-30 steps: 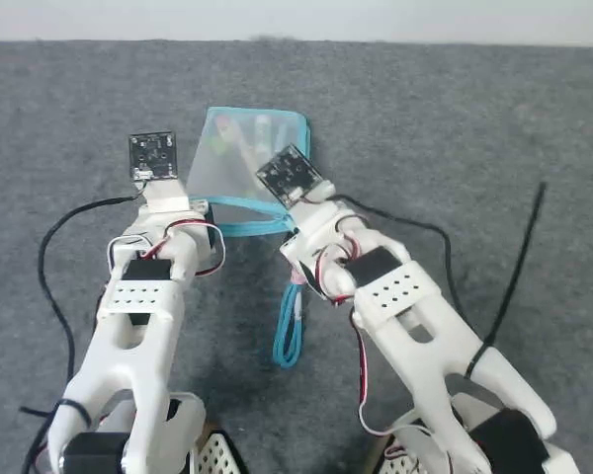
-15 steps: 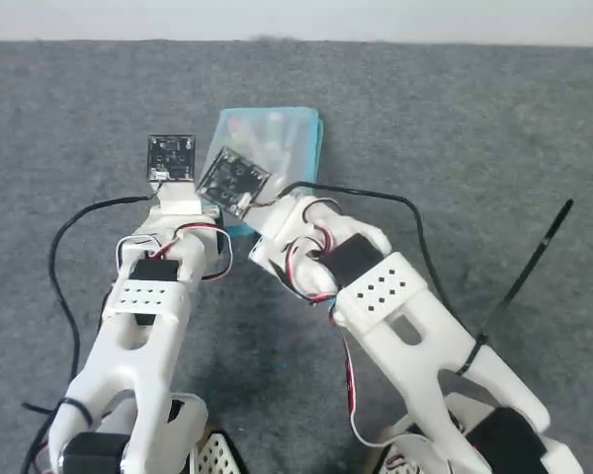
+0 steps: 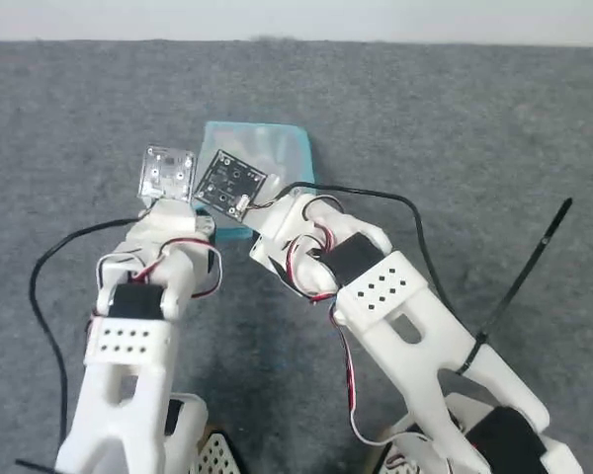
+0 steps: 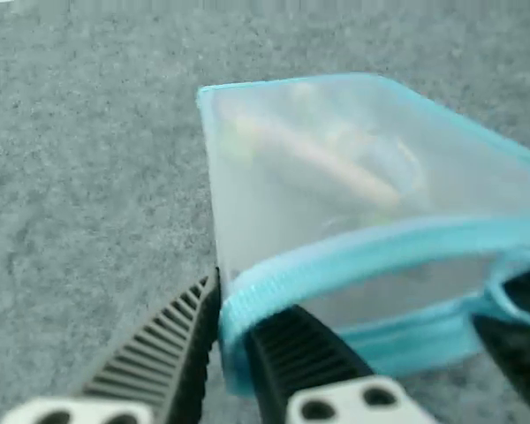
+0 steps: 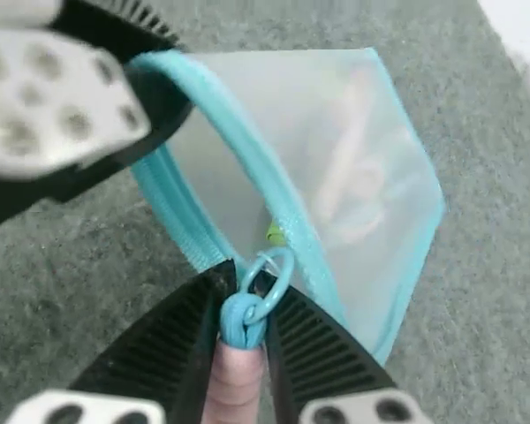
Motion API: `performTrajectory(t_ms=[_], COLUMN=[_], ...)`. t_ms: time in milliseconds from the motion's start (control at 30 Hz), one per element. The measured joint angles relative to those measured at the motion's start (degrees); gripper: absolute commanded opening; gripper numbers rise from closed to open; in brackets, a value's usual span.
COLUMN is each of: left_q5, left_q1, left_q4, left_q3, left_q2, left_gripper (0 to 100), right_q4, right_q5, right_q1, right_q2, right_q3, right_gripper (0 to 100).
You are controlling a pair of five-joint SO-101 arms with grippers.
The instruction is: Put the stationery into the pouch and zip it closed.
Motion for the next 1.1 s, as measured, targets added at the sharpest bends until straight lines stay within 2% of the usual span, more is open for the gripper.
performTrajectory(t_ms=[700,767,967,1100], left_q5=[-0.18,-0.18,-0.18,-0.26], left_q1=[0.79,0.88,1.41,1.58], left_q4=[1.85,1.85,1.85,1.85], left_q3=[0.00,0.00,0.00,0.09], left_q2=[-2.29,-2.29,-2.29,-2.29], left_gripper=[1,1,1,1], right_q4=[1.49,1.14,8.09,16.00], right_q5=[-1.67,-1.67,-2.02,-1.93], right_q1=[-4.75,-4.84,-5.36,-6.07], right_q2=[-7.47,-7.47,-11.96,-19.52], right_q3=[2.73,3.52,3.52,3.52], right_gripper=[1.0,4.6,27.3,28.0])
